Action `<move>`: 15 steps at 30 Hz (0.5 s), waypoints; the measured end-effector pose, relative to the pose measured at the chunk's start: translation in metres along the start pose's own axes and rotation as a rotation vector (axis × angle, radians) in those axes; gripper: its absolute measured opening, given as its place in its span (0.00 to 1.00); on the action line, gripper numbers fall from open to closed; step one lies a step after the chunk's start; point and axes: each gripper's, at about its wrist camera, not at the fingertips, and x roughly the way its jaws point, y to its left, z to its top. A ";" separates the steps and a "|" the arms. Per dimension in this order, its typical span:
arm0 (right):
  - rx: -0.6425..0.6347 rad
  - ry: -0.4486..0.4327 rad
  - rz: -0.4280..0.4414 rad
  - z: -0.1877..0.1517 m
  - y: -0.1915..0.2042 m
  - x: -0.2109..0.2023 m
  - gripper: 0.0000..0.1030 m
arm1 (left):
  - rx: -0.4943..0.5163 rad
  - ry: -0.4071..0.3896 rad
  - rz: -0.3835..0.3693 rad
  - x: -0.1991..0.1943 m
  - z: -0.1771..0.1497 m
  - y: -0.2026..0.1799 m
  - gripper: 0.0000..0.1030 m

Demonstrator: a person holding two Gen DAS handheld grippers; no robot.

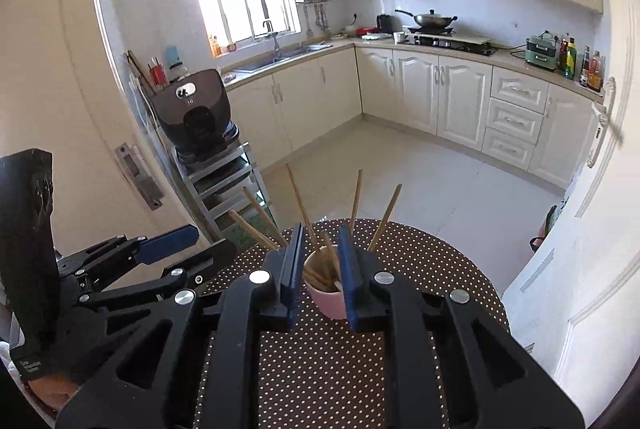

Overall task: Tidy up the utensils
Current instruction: 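Raise both open tools up and back away from the cup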

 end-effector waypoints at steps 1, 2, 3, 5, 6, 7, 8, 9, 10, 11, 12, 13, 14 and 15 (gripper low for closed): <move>0.001 -0.010 -0.005 -0.002 0.002 -0.007 0.16 | 0.005 -0.008 0.003 -0.004 0.000 -0.002 0.51; 0.002 -0.016 -0.007 -0.004 0.003 -0.012 0.17 | 0.009 -0.017 0.005 -0.009 -0.001 -0.003 0.52; 0.004 -0.024 -0.009 -0.005 0.005 -0.018 0.18 | 0.015 -0.027 0.007 -0.016 -0.001 -0.004 0.53; 0.006 -0.040 -0.014 -0.008 0.007 -0.028 0.21 | 0.022 -0.047 0.013 -0.026 -0.002 -0.007 0.56; 0.007 -0.047 -0.016 -0.009 0.008 -0.032 0.22 | 0.026 -0.057 0.015 -0.031 -0.003 -0.008 0.58; 0.008 -0.054 -0.016 -0.010 0.009 -0.036 0.23 | 0.030 -0.066 0.019 -0.036 -0.003 -0.009 0.60; 0.009 -0.062 -0.018 -0.012 0.011 -0.041 0.24 | 0.035 -0.076 0.023 -0.042 -0.004 -0.010 0.62; 0.009 -0.070 -0.020 -0.013 0.012 -0.045 0.25 | 0.039 -0.086 0.028 -0.047 -0.005 -0.011 0.64; 0.008 -0.078 -0.023 -0.013 0.013 -0.049 0.28 | 0.039 -0.093 0.034 -0.051 -0.005 -0.011 0.64; 0.008 -0.086 -0.023 -0.015 0.015 -0.054 0.30 | 0.037 -0.103 0.038 -0.057 -0.006 -0.012 0.66; 0.009 -0.095 -0.024 -0.016 0.016 -0.058 0.31 | 0.033 -0.113 0.041 -0.062 -0.007 -0.012 0.67; 0.007 -0.104 -0.027 -0.017 0.016 -0.062 0.33 | 0.030 -0.120 0.045 -0.066 -0.008 -0.012 0.68; 0.005 -0.109 -0.029 -0.018 0.018 -0.065 0.36 | 0.027 -0.128 0.047 -0.071 -0.008 -0.012 0.69; 0.003 -0.114 -0.029 -0.019 0.019 -0.068 0.38 | 0.027 -0.132 0.049 -0.074 -0.009 -0.012 0.70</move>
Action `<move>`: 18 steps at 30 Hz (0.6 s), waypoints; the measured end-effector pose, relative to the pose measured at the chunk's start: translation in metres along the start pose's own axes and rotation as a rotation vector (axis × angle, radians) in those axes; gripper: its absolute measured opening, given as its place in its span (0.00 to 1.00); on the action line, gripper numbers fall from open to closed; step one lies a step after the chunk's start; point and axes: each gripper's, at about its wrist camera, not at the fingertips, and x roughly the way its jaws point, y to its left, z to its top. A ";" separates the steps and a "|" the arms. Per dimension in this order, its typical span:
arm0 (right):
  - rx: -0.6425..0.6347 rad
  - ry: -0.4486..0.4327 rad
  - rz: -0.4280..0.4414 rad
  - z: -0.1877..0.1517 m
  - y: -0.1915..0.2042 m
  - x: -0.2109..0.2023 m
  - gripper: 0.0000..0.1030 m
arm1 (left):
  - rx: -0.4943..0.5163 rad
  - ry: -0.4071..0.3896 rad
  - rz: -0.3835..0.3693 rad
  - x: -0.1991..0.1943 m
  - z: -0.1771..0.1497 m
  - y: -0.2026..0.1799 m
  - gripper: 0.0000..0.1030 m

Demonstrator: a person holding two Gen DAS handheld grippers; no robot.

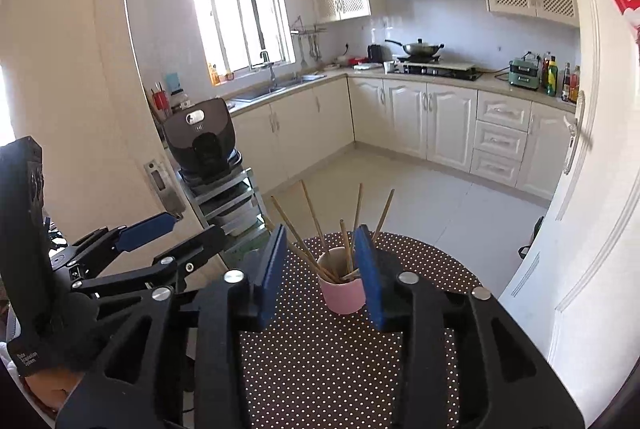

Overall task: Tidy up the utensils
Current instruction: 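Raise both open tools up and back away from the cup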

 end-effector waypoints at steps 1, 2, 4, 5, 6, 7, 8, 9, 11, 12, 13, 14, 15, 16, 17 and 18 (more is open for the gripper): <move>-0.002 -0.007 0.000 -0.001 0.002 -0.004 0.40 | 0.002 -0.007 0.006 -0.005 0.000 -0.001 0.70; -0.004 -0.015 -0.002 -0.002 0.002 -0.008 0.42 | 0.007 -0.011 0.007 -0.008 0.001 -0.002 0.71; -0.008 -0.025 -0.004 -0.003 0.003 -0.013 0.45 | 0.013 -0.021 0.015 -0.015 0.002 -0.003 0.73; -0.010 -0.031 -0.004 -0.004 0.004 -0.015 0.49 | 0.014 -0.029 0.014 -0.019 0.002 -0.004 0.74; -0.012 -0.036 -0.006 -0.004 0.004 -0.017 0.50 | 0.014 -0.039 0.018 -0.023 0.003 -0.005 0.74; -0.017 -0.043 -0.009 -0.005 0.004 -0.020 0.52 | 0.014 -0.045 0.023 -0.025 0.004 -0.007 0.75; -0.021 -0.047 -0.011 -0.005 0.004 -0.023 0.54 | 0.015 -0.053 0.025 -0.028 0.005 -0.009 0.77; -0.023 -0.051 -0.011 -0.005 0.005 -0.025 0.55 | 0.016 -0.063 0.030 -0.031 0.005 -0.010 0.78; -0.028 -0.064 -0.012 -0.005 0.003 -0.031 0.58 | 0.020 -0.076 0.039 -0.035 0.007 -0.014 0.80; -0.032 -0.071 -0.014 -0.004 0.002 -0.033 0.59 | 0.022 -0.080 0.045 -0.037 0.007 -0.016 0.80; -0.036 -0.079 -0.017 -0.003 0.001 -0.036 0.60 | 0.023 -0.086 0.052 -0.039 0.008 -0.018 0.81; -0.039 -0.086 -0.019 -0.003 0.000 -0.038 0.62 | 0.024 -0.090 0.059 -0.041 0.009 -0.021 0.82; -0.042 -0.092 -0.021 -0.002 0.000 -0.039 0.63 | 0.026 -0.095 0.064 -0.043 0.008 -0.022 0.83; -0.046 -0.098 -0.023 -0.003 -0.001 -0.041 0.64 | 0.027 -0.105 0.071 -0.045 0.009 -0.025 0.84; -0.053 -0.108 -0.026 -0.003 -0.002 -0.044 0.66 | 0.028 -0.112 0.074 -0.047 0.010 -0.027 0.85; -0.057 -0.118 -0.030 -0.003 -0.004 -0.047 0.66 | 0.027 -0.115 0.077 -0.048 0.010 -0.029 0.85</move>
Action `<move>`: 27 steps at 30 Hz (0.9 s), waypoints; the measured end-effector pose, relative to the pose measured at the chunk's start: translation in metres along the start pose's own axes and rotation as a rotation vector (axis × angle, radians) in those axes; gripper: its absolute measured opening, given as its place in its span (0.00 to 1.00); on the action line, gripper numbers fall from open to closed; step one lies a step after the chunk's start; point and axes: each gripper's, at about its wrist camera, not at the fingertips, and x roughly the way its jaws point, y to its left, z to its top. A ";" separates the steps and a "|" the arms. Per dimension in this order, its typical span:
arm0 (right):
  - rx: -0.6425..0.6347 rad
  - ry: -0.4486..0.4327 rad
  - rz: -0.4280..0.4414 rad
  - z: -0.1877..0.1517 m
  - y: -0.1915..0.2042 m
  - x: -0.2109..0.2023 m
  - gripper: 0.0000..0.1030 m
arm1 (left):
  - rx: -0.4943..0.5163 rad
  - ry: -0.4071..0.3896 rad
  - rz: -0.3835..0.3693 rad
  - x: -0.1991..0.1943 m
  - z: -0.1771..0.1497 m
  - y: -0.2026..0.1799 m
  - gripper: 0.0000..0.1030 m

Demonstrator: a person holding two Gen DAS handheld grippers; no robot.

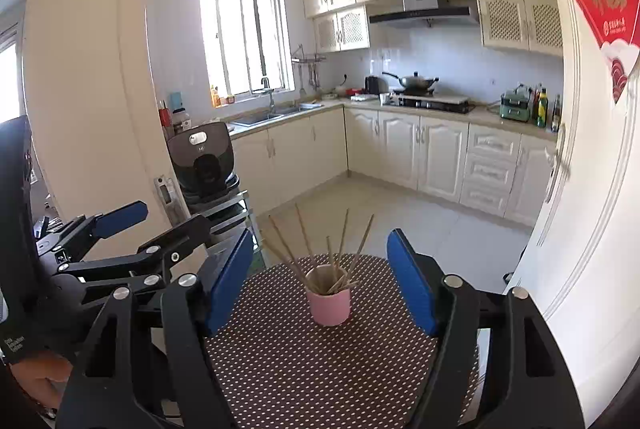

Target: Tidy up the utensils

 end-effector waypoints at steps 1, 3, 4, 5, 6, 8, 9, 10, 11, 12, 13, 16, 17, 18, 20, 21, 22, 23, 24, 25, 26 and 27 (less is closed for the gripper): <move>-0.002 -0.008 -0.005 0.000 -0.001 -0.002 0.68 | -0.001 -0.005 0.003 -0.002 0.001 -0.002 0.85; 0.010 -0.031 -0.013 0.001 -0.007 -0.005 0.70 | 0.003 -0.015 0.013 -0.004 0.004 -0.008 0.85; 0.014 -0.035 -0.014 0.000 -0.009 -0.006 0.72 | 0.005 -0.016 0.017 -0.005 0.004 -0.010 0.85; 0.020 -0.038 -0.014 0.000 -0.012 -0.007 0.73 | 0.008 -0.020 0.023 -0.006 0.005 -0.012 0.86; 0.025 -0.044 -0.016 0.000 -0.014 -0.008 0.73 | 0.008 -0.025 0.030 -0.007 0.006 -0.014 0.86; 0.025 -0.054 -0.019 0.000 -0.017 -0.010 0.74 | 0.006 -0.028 0.035 -0.009 0.007 -0.017 0.88; 0.022 -0.057 -0.024 0.001 -0.018 -0.011 0.75 | 0.004 -0.032 0.036 -0.010 0.008 -0.018 0.88; 0.018 -0.060 -0.028 0.001 -0.019 -0.013 0.77 | 0.002 -0.037 0.040 -0.012 0.009 -0.019 0.88; 0.014 -0.065 -0.030 0.001 -0.018 -0.014 0.78 | 0.003 -0.042 0.046 -0.013 0.010 -0.019 0.88; 0.012 -0.068 -0.030 0.002 -0.018 -0.015 0.79 | 0.005 -0.045 0.052 -0.014 0.010 -0.020 0.88; 0.013 -0.070 -0.029 0.002 -0.019 -0.015 0.80 | 0.010 -0.052 0.060 -0.016 0.011 -0.022 0.88; 0.001 -0.079 -0.016 0.002 -0.018 -0.018 0.82 | 0.009 -0.062 0.073 -0.020 0.011 -0.021 0.88; -0.005 -0.080 -0.013 0.003 -0.017 -0.018 0.82 | 0.006 -0.059 0.076 -0.021 0.011 -0.020 0.89; -0.008 -0.080 -0.006 0.003 -0.016 -0.018 0.82 | 0.005 -0.059 0.079 -0.021 0.011 -0.020 0.89; -0.009 -0.082 -0.001 0.003 -0.015 -0.018 0.83 | 0.002 -0.059 0.089 -0.023 0.011 -0.018 0.89; -0.009 -0.083 0.002 0.003 -0.014 -0.018 0.84 | 0.002 -0.062 0.094 -0.024 0.011 -0.018 0.89; -0.010 -0.085 0.003 0.003 -0.014 -0.018 0.85 | 0.001 -0.065 0.097 -0.025 0.011 -0.018 0.90; -0.013 -0.086 0.002 0.002 -0.013 -0.019 0.87 | 0.000 -0.066 0.100 -0.026 0.012 -0.017 0.90; -0.019 -0.089 -0.002 0.002 -0.012 -0.019 0.88 | -0.003 -0.069 0.101 -0.027 0.012 -0.016 0.90; -0.026 -0.090 -0.004 0.002 -0.011 -0.019 0.88 | -0.006 -0.071 0.102 -0.028 0.012 -0.016 0.90; -0.030 -0.090 -0.005 0.002 -0.012 -0.019 0.89 | -0.006 -0.074 0.104 -0.028 0.012 -0.016 0.90; -0.032 -0.092 -0.007 0.002 -0.012 -0.020 0.89 | -0.006 -0.077 0.105 -0.028 0.012 -0.016 0.90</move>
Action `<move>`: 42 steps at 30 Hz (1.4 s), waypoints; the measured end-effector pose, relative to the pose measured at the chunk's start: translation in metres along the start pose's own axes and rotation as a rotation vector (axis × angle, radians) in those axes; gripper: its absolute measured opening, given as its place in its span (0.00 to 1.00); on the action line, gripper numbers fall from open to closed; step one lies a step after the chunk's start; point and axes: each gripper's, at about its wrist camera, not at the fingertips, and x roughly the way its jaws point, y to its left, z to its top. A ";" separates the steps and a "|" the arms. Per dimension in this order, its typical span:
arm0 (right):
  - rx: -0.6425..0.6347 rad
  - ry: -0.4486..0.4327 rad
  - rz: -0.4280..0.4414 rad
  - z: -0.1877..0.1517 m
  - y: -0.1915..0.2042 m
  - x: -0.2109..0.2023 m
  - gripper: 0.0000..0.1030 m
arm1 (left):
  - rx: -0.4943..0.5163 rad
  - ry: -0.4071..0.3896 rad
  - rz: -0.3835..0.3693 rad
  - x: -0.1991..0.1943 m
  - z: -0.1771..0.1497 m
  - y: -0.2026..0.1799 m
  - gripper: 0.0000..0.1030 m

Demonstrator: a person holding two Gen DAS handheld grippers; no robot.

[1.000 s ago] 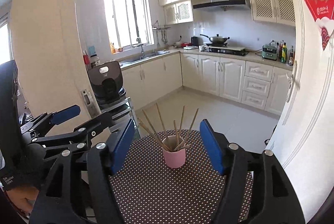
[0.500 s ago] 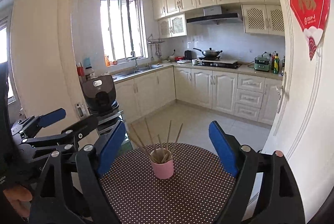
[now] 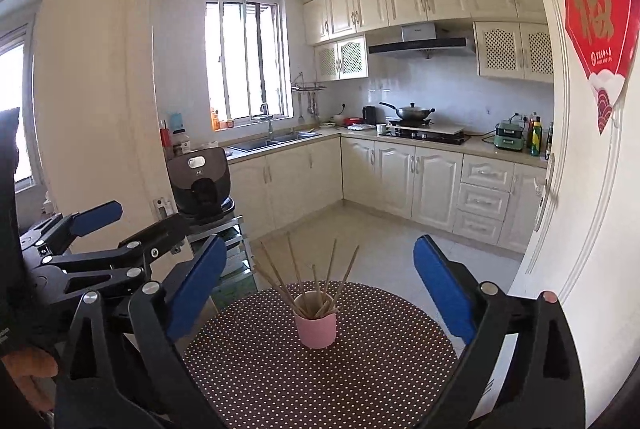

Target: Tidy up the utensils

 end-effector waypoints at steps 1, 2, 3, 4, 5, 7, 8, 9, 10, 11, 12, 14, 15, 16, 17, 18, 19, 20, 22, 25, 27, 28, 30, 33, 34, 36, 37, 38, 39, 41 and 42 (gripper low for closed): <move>-0.001 -0.001 0.000 0.000 0.000 0.000 0.89 | 0.002 -0.005 0.006 -0.001 0.000 0.000 0.91; -0.001 -0.001 0.001 0.000 0.000 0.000 0.89 | 0.003 -0.009 0.008 -0.001 0.000 -0.001 0.91; -0.002 -0.001 0.000 0.000 -0.001 0.001 0.89 | 0.003 -0.017 0.012 -0.003 0.001 -0.002 0.91; -0.002 -0.001 -0.001 0.000 -0.001 0.001 0.90 | 0.002 -0.021 0.013 -0.003 0.001 -0.001 0.91; -0.003 -0.001 -0.002 0.000 -0.001 0.001 0.90 | 0.001 -0.024 0.015 -0.004 0.001 -0.002 0.91; -0.002 0.000 -0.002 0.000 -0.001 0.001 0.90 | 0.001 -0.023 0.017 -0.004 0.001 -0.002 0.91; -0.002 0.000 -0.003 0.000 -0.001 0.001 0.90 | 0.003 -0.022 0.018 -0.004 0.001 -0.002 0.91; -0.002 -0.001 -0.003 0.000 -0.001 0.001 0.91 | 0.004 -0.023 0.020 -0.004 0.000 -0.002 0.91; -0.002 -0.001 -0.002 0.001 -0.001 0.001 0.91 | 0.006 -0.025 0.022 -0.004 0.000 -0.002 0.92; -0.002 0.000 -0.001 0.001 -0.001 0.001 0.91 | 0.007 -0.028 0.026 -0.005 0.000 -0.002 0.92; -0.003 0.000 0.000 0.001 -0.001 0.001 0.91 | 0.007 -0.029 0.029 -0.005 0.000 -0.002 0.92; -0.005 -0.001 -0.001 0.002 -0.001 0.001 0.92 | 0.006 -0.031 0.028 -0.006 0.000 -0.001 0.92; -0.007 0.000 0.000 0.002 0.000 0.001 0.92 | 0.006 -0.030 0.028 -0.006 0.000 0.000 0.92; -0.008 -0.001 0.000 0.002 0.000 0.001 0.92 | 0.005 -0.032 0.030 -0.006 0.000 0.000 0.92; -0.009 -0.002 0.000 0.002 0.000 0.001 0.92 | 0.007 -0.033 0.030 -0.006 0.000 0.000 0.92; -0.010 -0.001 0.001 0.002 -0.001 0.001 0.92 | 0.008 -0.032 0.031 -0.006 -0.001 0.000 0.92; -0.010 -0.001 0.001 0.002 -0.001 0.001 0.92 | 0.010 -0.034 0.032 -0.006 -0.001 0.000 0.92; -0.010 -0.002 0.002 0.001 -0.001 0.001 0.92 | 0.010 -0.036 0.032 -0.007 -0.001 0.000 0.92; -0.010 -0.002 0.000 0.002 -0.001 0.001 0.92 | 0.008 -0.032 0.027 -0.007 -0.001 0.001 0.92; -0.012 -0.001 -0.001 0.002 0.000 0.001 0.92 | 0.010 -0.033 0.029 -0.007 -0.001 0.001 0.92; -0.012 -0.003 0.000 0.002 -0.001 0.001 0.92 | 0.014 -0.034 0.031 -0.007 -0.001 0.001 0.92; -0.012 -0.003 0.000 0.002 -0.001 0.001 0.92 | 0.014 -0.035 0.030 -0.006 -0.001 0.001 0.93; -0.012 -0.003 -0.001 0.002 0.000 0.001 0.92 | 0.013 -0.035 0.029 -0.006 -0.001 0.001 0.93; -0.012 -0.003 -0.001 0.002 0.000 0.002 0.92 | 0.017 -0.036 0.030 -0.006 0.000 0.000 0.93; -0.011 -0.004 -0.002 0.002 0.000 0.001 0.92 | 0.017 -0.036 0.030 -0.006 0.000 0.000 0.93; -0.011 -0.005 -0.001 0.002 0.000 0.002 0.92 | 0.016 -0.037 0.028 -0.007 0.000 0.000 0.93; -0.012 -0.004 -0.001 0.002 0.000 0.001 0.92 | 0.018 -0.038 0.027 -0.007 0.000 -0.001 0.93; -0.011 -0.005 -0.001 0.002 0.000 0.001 0.92 | 0.020 -0.041 0.027 -0.007 0.000 -0.001 0.93; -0.010 -0.005 0.001 0.002 0.000 0.002 0.92 | 0.022 -0.043 0.027 -0.007 0.001 -0.001 0.93; -0.009 -0.005 0.002 0.003 0.001 0.002 0.92 | 0.026 -0.050 0.031 -0.008 0.001 -0.001 0.93; -0.011 -0.007 0.001 0.003 0.001 0.002 0.92 | 0.028 -0.052 0.031 -0.008 0.001 -0.001 0.93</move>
